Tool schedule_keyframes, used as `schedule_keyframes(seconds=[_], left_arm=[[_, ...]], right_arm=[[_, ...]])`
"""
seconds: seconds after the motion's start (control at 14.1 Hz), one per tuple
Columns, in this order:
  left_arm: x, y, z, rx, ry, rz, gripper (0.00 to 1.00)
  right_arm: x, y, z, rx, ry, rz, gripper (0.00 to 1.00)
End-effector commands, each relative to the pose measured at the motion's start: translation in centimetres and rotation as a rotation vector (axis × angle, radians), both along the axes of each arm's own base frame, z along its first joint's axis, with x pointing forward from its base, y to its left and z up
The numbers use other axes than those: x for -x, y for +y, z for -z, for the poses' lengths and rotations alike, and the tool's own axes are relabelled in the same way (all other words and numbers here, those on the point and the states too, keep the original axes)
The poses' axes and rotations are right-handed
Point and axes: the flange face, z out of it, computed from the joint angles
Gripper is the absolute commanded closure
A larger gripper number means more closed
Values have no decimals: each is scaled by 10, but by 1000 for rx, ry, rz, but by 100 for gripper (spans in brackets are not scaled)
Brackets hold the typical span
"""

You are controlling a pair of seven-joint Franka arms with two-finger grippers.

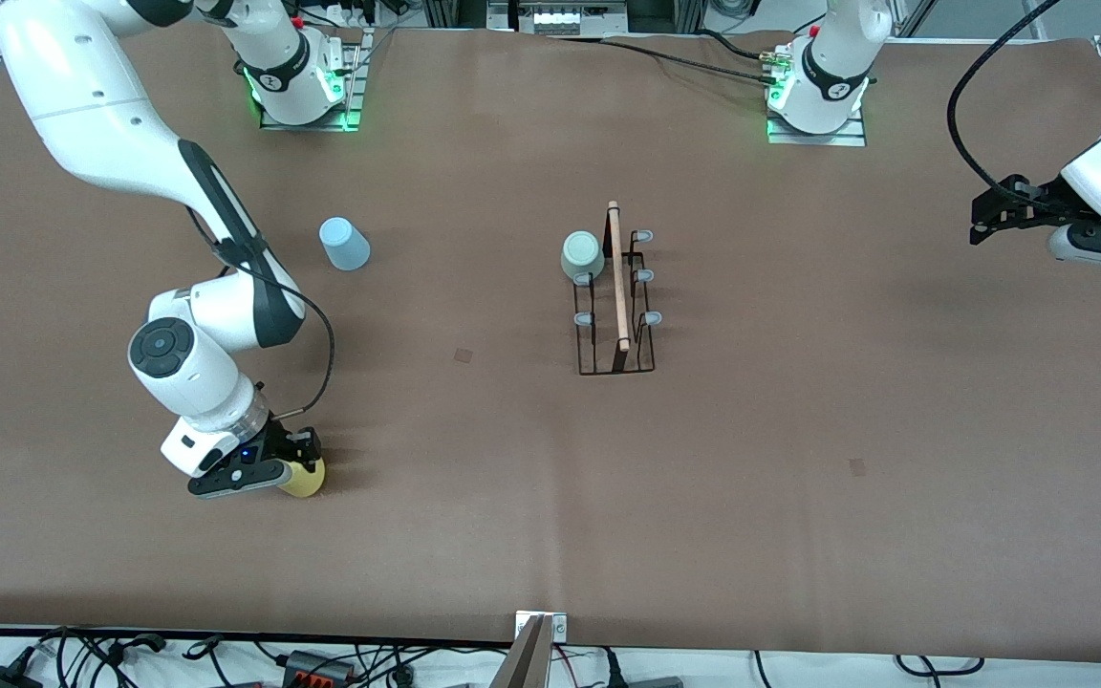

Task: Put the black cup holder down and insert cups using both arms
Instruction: 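Grasp the yellow cup with the right gripper, then lift the yellow cup and carry it to the rack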

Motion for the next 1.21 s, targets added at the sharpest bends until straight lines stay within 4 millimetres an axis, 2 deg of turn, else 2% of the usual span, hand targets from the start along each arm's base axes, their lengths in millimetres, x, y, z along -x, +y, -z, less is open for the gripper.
schedule_keyframes(seconds=[0.0,0.07,0.14,0.21,0.36,0.43,0.57,0.71,1.0,1.14], left_arm=[[1,-3,-7,10,3,-8,0],[1,-3,-6,10,4,-7,0],[1,-3,-7,10,3,-8,0],[1,-3,-7,10,3,-7,0],[1,-2,-5,11,6,-10,0],[1,-2,-6,11,3,-11,0],[1,-2,-6,11,6,-10,0],[1,-3,-6,13,4,-10,0],[1,-4,-6,13,4,-8,0],[1,-4,-6,13,4,-7,0]], right_arm=[[28,36,-93,75,70,-8,92],[41,48,-119,90,97,41,92],[58,71,-141,85,124,96,92],[72,99,-156,39,143,126,92],[92,141,-176,-101,187,229,92],[102,165,-179,-125,188,276,92],[112,201,-191,-168,169,384,92],[122,243,-198,-199,139,412,92],[157,322,-185,-257,89,454,92],[176,347,-178,-243,76,468,92]])
